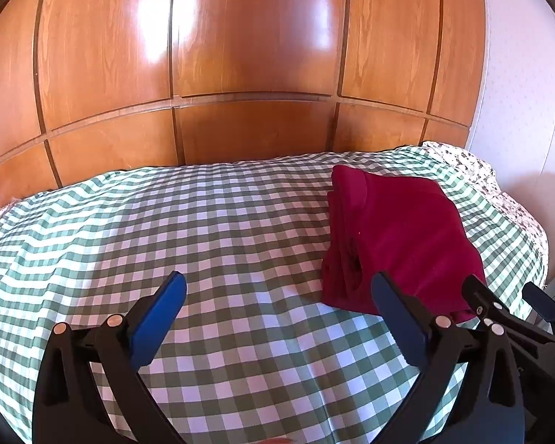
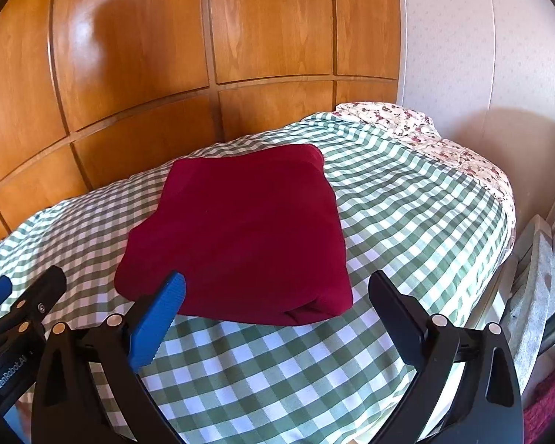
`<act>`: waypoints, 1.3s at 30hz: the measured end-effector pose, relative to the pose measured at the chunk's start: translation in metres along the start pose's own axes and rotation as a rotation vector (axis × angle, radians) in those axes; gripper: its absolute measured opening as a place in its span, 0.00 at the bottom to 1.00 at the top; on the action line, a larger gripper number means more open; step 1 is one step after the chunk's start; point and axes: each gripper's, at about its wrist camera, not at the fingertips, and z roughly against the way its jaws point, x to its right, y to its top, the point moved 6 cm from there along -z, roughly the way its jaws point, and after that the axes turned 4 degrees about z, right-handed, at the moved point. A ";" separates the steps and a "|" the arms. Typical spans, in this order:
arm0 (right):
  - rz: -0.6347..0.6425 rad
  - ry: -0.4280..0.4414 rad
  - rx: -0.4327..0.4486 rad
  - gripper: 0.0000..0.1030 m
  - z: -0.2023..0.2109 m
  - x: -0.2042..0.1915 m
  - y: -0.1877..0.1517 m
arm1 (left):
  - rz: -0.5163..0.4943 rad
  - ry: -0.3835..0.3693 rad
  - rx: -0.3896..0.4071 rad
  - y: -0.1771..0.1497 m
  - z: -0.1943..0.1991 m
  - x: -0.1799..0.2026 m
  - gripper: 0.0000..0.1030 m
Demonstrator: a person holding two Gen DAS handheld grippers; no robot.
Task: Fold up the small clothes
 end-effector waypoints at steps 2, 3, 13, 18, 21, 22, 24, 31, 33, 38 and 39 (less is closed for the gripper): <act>0.002 0.000 0.002 0.95 0.000 -0.001 0.000 | 0.007 0.000 0.000 0.000 0.001 -0.001 0.97; 0.003 0.000 0.003 0.95 0.000 -0.001 0.000 | 0.008 0.001 -0.001 0.000 0.001 -0.002 0.97; 0.016 0.017 -0.009 0.95 -0.002 -0.008 -0.004 | 0.014 0.006 -0.005 -0.001 0.004 -0.006 0.97; 0.017 0.019 -0.010 0.95 -0.002 -0.008 -0.005 | 0.014 0.003 0.007 0.000 0.009 -0.008 0.97; 0.018 0.021 -0.013 0.95 -0.003 -0.009 -0.005 | 0.024 -0.007 0.005 0.001 0.011 -0.009 0.97; 0.020 0.024 -0.015 0.95 -0.003 -0.010 -0.006 | 0.027 -0.009 0.005 0.002 0.011 -0.009 0.97; 0.020 0.026 -0.016 0.95 -0.004 -0.010 -0.006 | 0.026 0.001 0.017 0.003 0.013 -0.010 0.97; 0.022 0.030 -0.017 0.95 -0.004 -0.012 -0.007 | 0.006 0.011 0.033 0.003 0.014 -0.009 0.97; 0.020 0.031 -0.013 0.95 -0.004 -0.011 -0.007 | 0.022 0.021 0.016 0.002 0.011 -0.011 0.97; 0.006 0.030 -0.012 0.95 -0.005 -0.008 -0.007 | 0.051 0.031 -0.017 -0.001 0.004 -0.017 0.97; 0.004 0.030 -0.012 0.95 -0.006 -0.008 -0.007 | 0.052 0.032 -0.019 -0.003 0.004 -0.017 0.97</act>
